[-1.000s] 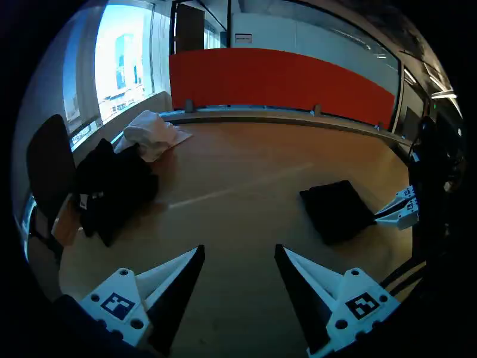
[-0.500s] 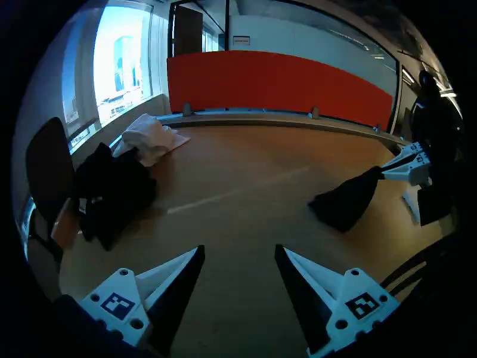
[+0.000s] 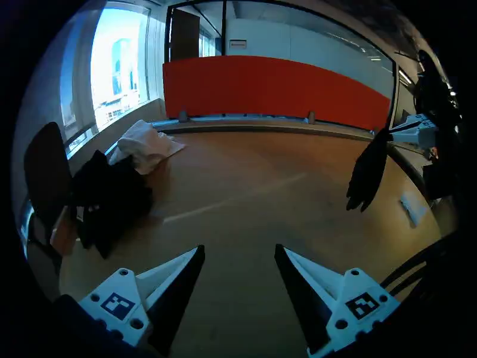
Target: Fold towel
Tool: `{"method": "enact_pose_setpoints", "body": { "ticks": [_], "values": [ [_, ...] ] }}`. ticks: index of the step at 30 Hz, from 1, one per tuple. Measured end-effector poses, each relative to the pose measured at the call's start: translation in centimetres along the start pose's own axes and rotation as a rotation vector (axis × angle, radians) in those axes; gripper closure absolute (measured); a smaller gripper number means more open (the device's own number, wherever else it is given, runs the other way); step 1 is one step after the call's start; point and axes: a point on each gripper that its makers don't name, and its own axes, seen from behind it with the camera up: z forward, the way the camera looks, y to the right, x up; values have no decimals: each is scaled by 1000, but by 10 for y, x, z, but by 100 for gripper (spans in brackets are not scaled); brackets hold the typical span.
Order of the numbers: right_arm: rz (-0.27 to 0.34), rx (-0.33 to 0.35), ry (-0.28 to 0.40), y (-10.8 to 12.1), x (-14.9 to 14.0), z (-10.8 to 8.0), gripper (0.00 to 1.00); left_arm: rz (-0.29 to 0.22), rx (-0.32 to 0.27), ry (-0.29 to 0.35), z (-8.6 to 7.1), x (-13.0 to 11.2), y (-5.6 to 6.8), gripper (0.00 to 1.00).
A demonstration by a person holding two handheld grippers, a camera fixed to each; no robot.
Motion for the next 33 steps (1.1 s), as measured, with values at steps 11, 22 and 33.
{"method": "enact_pose_setpoints", "body": {
  "ticks": [11,22,33],
  "values": [
    [44,-48,5,41,-6,-31,96,14,-9,4,5,5,4,13],
    [97,-115,-28,97,-39,-68,96,28,-15,-2,12,6,9,14],
    [169,-203,-78,162,-85,-105,96,41,-14,-11,19,8,15,13]
  ]
}}
